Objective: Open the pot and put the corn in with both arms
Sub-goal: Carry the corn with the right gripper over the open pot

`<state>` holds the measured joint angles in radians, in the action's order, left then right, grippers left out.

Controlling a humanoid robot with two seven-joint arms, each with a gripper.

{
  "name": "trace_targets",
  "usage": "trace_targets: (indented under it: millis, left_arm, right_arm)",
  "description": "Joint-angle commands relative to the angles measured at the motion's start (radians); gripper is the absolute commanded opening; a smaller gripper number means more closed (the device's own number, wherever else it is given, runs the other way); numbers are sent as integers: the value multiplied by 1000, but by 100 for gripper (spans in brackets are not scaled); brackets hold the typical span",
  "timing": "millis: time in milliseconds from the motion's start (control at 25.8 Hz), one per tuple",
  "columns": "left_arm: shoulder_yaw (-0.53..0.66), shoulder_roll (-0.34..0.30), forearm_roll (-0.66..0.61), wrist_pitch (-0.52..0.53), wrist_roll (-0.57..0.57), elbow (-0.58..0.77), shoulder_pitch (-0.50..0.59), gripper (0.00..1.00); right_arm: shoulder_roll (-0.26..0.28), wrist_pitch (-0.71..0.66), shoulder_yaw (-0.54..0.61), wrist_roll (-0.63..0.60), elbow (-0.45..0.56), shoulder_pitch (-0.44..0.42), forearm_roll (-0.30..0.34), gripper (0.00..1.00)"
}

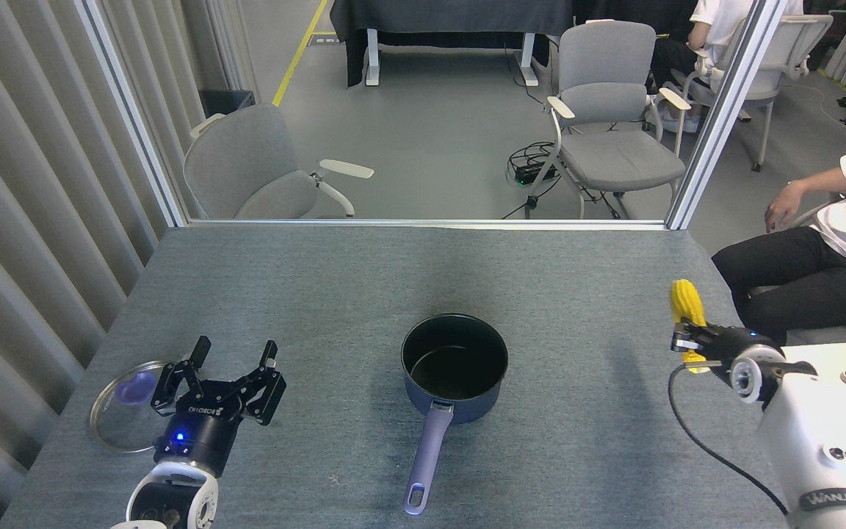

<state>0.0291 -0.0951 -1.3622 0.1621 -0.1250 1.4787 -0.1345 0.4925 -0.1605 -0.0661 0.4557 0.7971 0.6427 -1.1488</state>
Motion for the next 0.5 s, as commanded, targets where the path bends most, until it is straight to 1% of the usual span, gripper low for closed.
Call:
trace_targets:
  millis: [0,39,116,193,271,310,387,464]
  left_arm:
    - [0,0,0,1,1,0,-2,99]
    - [0,-2,0,1,1,0,-2,99]
    - [0,-2,0,-1,1,0,-2,99]
    - [6,-3,0,1,1,0,-2,99]
    - [26,-3,0,2,1,0,0,99]
    - [31,-3,0,2,1,0,0,99]
    - [34,-3,0,2,1,-1,0,99]
    - [35,-3,0,4,1,-1,1,99]
  right_arm:
    - [-92,44,-3,67,82,9,3,3]
    - [-121,62,-11,80,91,15,1,2]
    - [-192,85,-15,101,100,54,-11,1]
    - [-262,107,-24,141,102,72,-49,0]
    - [-315,136,-37,182,102,95,-91,1]
    - [-336,147,-46,193,103,100,-100,1]
    - [-380,157,-98,192,102,94,-115,1]
    - [-408,184,-161,189,100,87,-137,0]
